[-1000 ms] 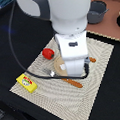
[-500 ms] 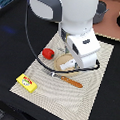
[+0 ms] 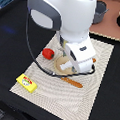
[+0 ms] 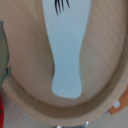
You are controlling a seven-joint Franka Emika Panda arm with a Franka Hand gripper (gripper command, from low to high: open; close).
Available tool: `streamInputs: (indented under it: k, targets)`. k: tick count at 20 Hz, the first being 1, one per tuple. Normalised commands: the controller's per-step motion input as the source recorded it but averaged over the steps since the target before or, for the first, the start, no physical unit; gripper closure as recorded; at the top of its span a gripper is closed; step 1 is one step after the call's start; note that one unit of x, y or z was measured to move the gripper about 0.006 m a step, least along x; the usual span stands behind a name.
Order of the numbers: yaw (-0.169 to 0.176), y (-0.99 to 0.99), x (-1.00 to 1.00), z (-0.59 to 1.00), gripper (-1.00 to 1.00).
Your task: Interact with the objects in diverse but meaningful ways.
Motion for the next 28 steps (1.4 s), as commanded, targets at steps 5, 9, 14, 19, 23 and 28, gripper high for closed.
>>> streamInputs:
  k: [5, 9, 14, 19, 23, 28]
  targets:
    - [0.046, 0.03, -0.01, -0.29, 1.0]
    - [0.043, 0.01, 0.0, -0.15, 1.0]
    - [0.039, 0.01, 0.0, -0.16, 1.0]
    - [0.049, 0.02, -0.04, 0.24, 1.0]
    - [0.062, 0.0, -0.26, 1.0, 1.0]
    - [0.009, -0.56, -0.04, 0.99, 1.0]
